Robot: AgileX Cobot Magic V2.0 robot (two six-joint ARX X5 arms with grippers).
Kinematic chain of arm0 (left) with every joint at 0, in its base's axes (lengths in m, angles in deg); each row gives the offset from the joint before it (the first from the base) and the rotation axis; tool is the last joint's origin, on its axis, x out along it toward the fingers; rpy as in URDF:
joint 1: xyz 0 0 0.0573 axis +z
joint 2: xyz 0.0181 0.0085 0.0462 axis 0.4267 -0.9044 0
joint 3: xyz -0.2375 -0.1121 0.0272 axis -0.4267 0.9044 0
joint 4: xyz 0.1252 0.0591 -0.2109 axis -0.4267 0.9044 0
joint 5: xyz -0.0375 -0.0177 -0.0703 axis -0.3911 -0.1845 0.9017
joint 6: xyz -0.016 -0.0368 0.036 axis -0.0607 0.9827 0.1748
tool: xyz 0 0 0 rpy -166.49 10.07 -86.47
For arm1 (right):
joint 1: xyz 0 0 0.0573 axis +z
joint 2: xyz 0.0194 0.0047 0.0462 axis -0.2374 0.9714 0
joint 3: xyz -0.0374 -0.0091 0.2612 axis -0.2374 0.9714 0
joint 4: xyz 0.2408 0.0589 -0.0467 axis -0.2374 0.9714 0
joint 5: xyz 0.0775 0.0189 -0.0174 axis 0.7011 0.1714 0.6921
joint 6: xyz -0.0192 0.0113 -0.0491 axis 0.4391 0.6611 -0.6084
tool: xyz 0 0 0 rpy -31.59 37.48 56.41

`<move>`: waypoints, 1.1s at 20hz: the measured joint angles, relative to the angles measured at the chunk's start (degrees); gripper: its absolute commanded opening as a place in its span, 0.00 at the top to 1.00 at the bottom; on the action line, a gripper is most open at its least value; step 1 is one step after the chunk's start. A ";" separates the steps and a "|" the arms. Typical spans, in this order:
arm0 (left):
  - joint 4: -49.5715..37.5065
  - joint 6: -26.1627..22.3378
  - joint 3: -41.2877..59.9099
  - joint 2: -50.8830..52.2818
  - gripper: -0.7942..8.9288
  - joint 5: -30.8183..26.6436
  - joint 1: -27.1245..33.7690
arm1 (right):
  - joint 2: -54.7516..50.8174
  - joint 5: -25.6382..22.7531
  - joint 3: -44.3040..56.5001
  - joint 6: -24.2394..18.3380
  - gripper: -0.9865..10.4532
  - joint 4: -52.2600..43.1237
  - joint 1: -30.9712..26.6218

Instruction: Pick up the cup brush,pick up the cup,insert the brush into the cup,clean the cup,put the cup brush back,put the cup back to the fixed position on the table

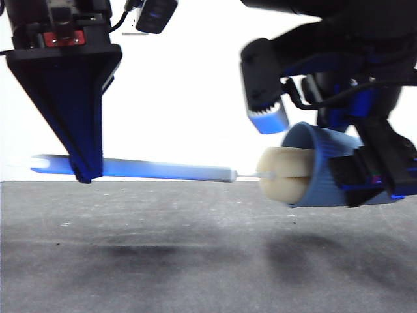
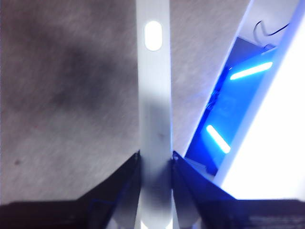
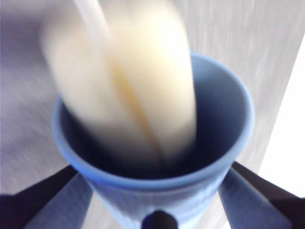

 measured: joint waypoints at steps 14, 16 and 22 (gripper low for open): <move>-10.75 11.54 0.00 0.02 0.93 -1.22 15.72 | -19.21 12.00 -1.70 27.47 0.93 1.99 -16.81; -15.78 17.46 0.00 0.02 0.93 -1.22 18.80 | -22.58 17.42 -2.86 32.63 0.93 0.22 -17.31; -24.22 33.40 0.00 -2.40 0.93 -2.62 22.60 | -28.76 29.62 -3.82 43.19 0.93 -7.32 -17.29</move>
